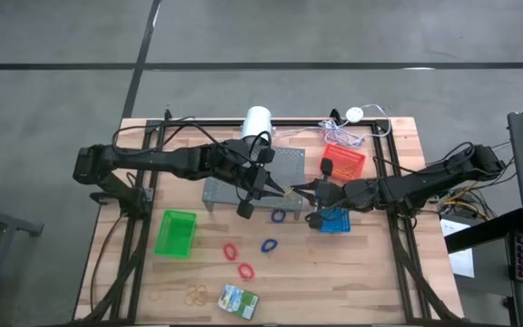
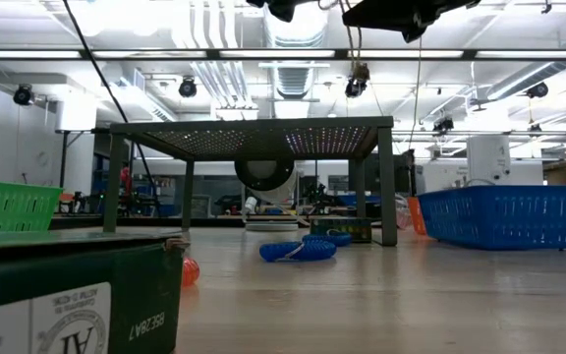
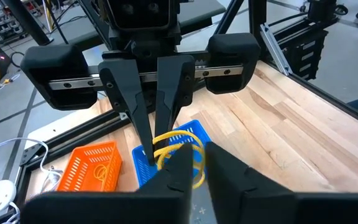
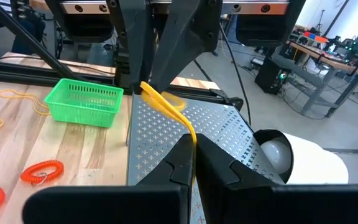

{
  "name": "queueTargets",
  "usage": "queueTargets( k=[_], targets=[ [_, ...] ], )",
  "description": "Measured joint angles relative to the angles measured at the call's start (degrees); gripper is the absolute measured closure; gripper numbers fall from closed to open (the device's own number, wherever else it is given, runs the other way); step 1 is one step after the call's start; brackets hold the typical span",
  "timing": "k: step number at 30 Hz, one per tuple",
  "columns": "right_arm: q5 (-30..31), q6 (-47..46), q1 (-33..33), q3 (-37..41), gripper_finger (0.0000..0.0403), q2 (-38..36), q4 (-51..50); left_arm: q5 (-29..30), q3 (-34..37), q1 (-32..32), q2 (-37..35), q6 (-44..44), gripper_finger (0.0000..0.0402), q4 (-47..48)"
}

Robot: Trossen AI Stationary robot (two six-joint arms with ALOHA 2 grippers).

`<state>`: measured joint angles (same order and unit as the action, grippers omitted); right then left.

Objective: Pick & Place Office Desk Supplies
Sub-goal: Put the yellow rubber band into the orange bin

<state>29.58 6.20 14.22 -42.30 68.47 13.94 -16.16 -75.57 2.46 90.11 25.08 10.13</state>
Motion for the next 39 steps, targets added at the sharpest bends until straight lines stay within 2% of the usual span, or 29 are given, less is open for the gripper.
queueTargets(
  k=[8, 22, 30, 39],
  targets=[
    [0.0, 0.0, 0.0, 0.0, 0.0394, 0.0, 0.0, 0.0, 0.0, 0.0, 0.0, -1.5, 0.0271, 0.0],
    [0.2, 0.0, 0.0, 0.0, 0.0394, 0.0, 0.0, 0.0, 0.0, 0.0, 0.0, -1.7, 0.017, 0.0],
    [6.5, -3.2, -0.2, 0.0, 0.0394, -0.5, -0.5, 0.0, 0.1, 0.0, 0.0, -5.5, 0.0158, 0.4],
    [8.1, -12.9, -4.5, 0.0, 0.0394, -4.0, -7.0, 0.0, 0.2, 0.0, 0.0, -5.6, 0.0163, 1.0]
  ],
)
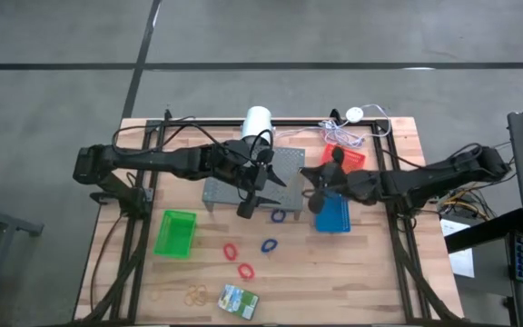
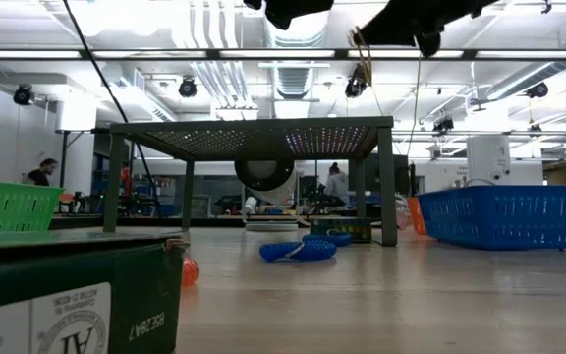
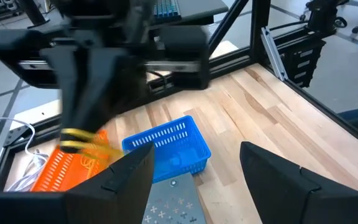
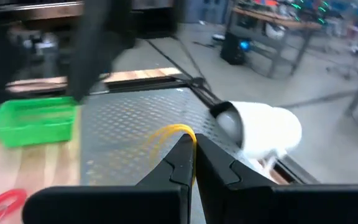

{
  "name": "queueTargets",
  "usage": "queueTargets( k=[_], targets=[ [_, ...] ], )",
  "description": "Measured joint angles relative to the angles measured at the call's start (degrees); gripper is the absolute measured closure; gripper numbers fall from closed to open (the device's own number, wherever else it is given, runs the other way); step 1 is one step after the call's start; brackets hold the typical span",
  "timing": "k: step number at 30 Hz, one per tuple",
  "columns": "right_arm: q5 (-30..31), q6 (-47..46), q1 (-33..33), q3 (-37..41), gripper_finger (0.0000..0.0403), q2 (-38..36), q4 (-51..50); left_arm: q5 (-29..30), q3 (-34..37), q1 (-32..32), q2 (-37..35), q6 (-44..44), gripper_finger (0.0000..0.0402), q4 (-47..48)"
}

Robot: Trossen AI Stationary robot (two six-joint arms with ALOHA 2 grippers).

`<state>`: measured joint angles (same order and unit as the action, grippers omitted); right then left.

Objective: Pick & Place Office Desk Supplies
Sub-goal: Put the yellow rubber band into the orange bin

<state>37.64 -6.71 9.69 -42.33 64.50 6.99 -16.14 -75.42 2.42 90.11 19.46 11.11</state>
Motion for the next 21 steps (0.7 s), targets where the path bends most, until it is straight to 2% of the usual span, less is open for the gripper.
queueTargets(
  k=[3, 7, 9, 14, 21],
  targets=[
    [3.5, -2.3, -2.1, 0.0, 0.0394, -1.4, -3.4, 0.0, 0.0, 0.0, 0.0, 0.0, 0.0163, 0.0],
    [4.3, -4.9, -6.0, -0.9, 0.0394, -3.8, -9.6, 0.0, 0.0, 0.0, 0.0, 0.0, 0.0163, 0.0],
    [3.5, -5.9, -8.1, -1.8, 0.0394, -5.1, -13.1, 0.0, 0.0, 0.0, 0.0, 0.0, 0.0163, 0.2],
    [-3.4, -8.6, -14.7, -5.8, 0.0394, -7.3, -21.0, 0.0, 0.0, 0.0, 0.0, 0.0, 0.0163, 1.8],
    [-3.6, -13.1, -23.7, -14.6, 0.0394, -6.3, -37.9, 0.0, 0.0, 0.0, 0.0, 0.0, 0.0164, 5.6]
  ],
)
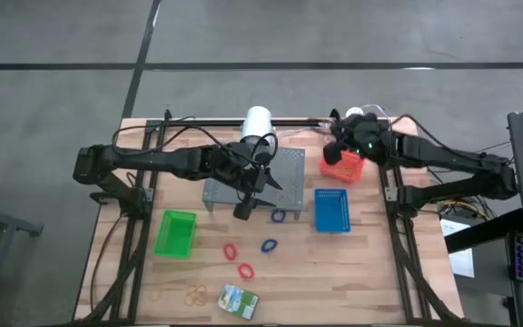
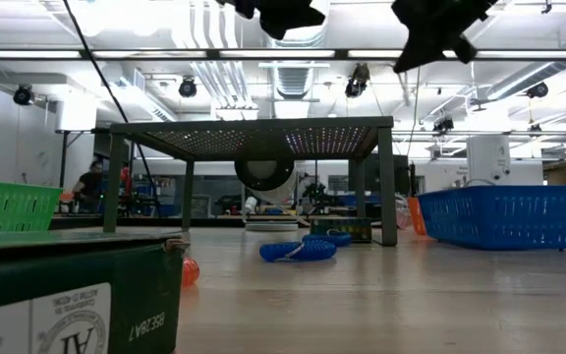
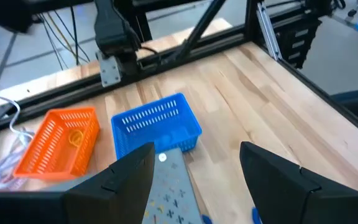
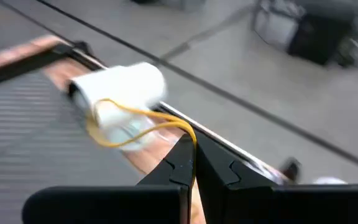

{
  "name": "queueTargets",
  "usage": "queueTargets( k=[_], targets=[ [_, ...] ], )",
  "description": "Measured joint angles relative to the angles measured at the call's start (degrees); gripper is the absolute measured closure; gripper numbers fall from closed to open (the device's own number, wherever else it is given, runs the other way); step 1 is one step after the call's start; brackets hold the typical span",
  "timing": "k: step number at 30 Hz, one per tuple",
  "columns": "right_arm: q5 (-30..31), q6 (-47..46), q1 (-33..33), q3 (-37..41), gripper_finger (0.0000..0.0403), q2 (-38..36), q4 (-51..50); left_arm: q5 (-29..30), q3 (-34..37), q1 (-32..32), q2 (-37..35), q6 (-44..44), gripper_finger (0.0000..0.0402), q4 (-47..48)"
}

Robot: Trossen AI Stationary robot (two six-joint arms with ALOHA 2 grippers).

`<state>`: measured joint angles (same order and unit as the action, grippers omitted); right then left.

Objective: Pick & Place Office Desk Supplies
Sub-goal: Put the yellow rubber band into the orange bin

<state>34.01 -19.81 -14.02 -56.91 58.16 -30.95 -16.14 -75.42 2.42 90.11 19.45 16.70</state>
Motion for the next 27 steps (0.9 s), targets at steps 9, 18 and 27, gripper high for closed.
queueTargets(
  k=[9, 18, 27],
  targets=[
    [-13.0, -2.9, -10.9, -10.4, 0.0394, 5.7, -15.0, 0.0, 0.0, 0.0, 0.0, 0.0, 0.0164, 0.9],
    [-16.6, -6.2, -19.4, -13.4, 0.0394, 13.8, -24.3, 0.0, 0.0, 0.0, 0.0, 0.0, 0.0164, 3.4],
    [-24.8, -6.2, -24.2, -12.8, 0.0394, 20.6, -29.3, 0.0, 0.0, -0.1, 0.0, 0.0, 0.0164, 3.5]
  ],
)
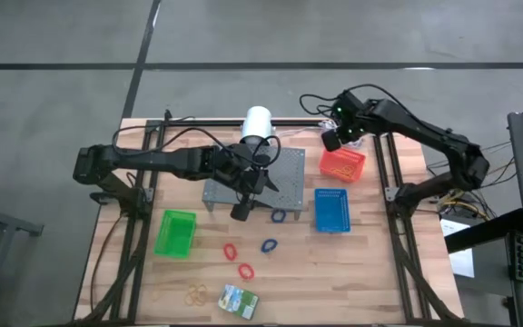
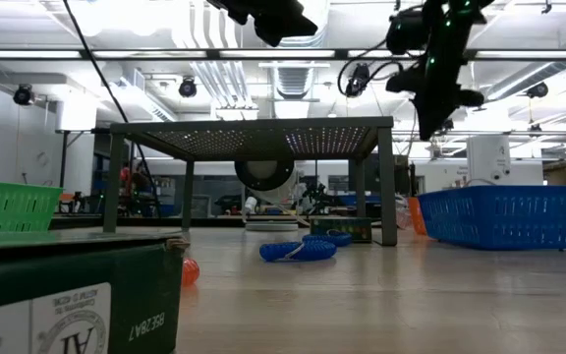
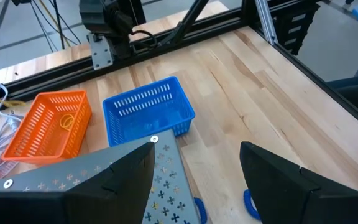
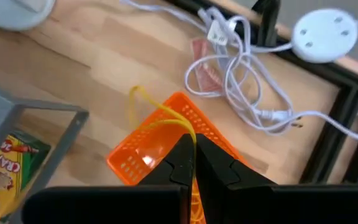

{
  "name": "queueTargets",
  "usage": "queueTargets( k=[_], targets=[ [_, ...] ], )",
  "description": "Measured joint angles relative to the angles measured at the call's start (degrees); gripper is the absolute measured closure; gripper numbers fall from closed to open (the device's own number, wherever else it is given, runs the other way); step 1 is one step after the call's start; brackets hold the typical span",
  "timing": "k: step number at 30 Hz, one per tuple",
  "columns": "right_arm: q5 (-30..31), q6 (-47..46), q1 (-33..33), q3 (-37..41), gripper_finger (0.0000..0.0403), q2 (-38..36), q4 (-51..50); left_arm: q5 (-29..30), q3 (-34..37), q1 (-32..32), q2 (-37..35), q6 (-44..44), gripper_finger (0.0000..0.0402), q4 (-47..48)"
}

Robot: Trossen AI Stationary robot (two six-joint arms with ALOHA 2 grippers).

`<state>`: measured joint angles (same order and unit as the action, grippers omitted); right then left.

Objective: Pick & Place Office Desk Supplies
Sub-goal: Put the yellow rubber band into the orange bin

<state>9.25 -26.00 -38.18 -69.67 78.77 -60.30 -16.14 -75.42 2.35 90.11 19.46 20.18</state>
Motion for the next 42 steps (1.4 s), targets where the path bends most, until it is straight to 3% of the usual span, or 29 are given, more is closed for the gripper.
queueTargets(
  k=[14, 29, 42],
  targets=[
    [-0.9, -0.6, -2.8, 3.0, 0.0394, 3.5, -7.2, 0.0, 0.0, 0.0, 0.0, 0.0, 0.0164, 0.9],
    [-6.2, 0.2, -3.3, 16.7, 0.0394, 3.5, 7.1, 0.0, 0.0, 0.0, 0.0, 0.0, 0.0164, 1.0],
    [-6.3, 3.3, -3.2, 20.6, 0.0394, 3.5, 10.7, 0.0, 0.0, 0.0, 0.0, 0.0, 0.0164, 1.0]
  ],
)
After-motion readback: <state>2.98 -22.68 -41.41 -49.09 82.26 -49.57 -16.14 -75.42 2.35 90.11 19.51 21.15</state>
